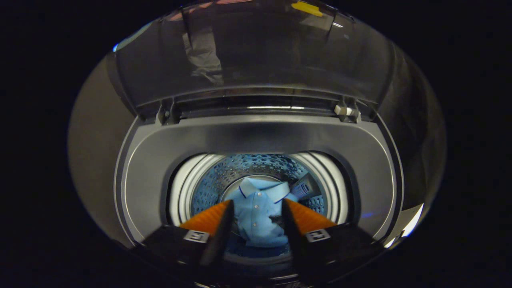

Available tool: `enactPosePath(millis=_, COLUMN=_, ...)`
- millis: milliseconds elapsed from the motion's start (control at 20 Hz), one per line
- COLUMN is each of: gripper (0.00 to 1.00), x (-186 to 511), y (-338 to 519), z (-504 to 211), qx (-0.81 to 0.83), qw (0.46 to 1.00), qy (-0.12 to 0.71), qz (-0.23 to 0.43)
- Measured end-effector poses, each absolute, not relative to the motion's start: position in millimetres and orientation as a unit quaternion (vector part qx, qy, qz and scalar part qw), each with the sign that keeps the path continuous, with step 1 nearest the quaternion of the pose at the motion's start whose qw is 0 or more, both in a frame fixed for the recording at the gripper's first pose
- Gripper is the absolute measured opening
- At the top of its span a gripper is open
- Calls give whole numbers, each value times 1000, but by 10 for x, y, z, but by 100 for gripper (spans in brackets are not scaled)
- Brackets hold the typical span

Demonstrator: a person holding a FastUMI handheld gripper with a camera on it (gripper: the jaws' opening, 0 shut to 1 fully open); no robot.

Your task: Put the clothes into the washing machine and then close the washing machine lid.

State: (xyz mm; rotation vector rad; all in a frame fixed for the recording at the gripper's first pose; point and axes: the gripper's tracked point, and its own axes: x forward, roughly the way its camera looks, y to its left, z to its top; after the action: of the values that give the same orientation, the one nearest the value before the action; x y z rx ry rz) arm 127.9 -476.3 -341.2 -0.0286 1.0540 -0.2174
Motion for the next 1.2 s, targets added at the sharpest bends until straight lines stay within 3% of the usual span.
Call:
enactPosePath(millis=50, gripper=94, x=1293, y=-4769, z=-3423, qx=-15, qw=859, qy=502, qz=-102)
enactPosePath(millis=200, gripper=93, x=1256, y=-4797, z=-3433, qx=-33, qw=854, qy=510, qz=-97)
enactPosePath(millis=300, gripper=99, x=1272, y=-4777, z=-3413, qx=-39, qw=859, qy=502, qz=-88)
enactPosePath(millis=700, gripper=99, x=1183, y=-4785, z=-3227, qx=-44, qw=863, qy=492, qz=-104)
enactPosePath(millis=1200, gripper=99, x=1488, y=-4737, z=-2088, qx=-53, qw=907, qy=403, qz=-112)
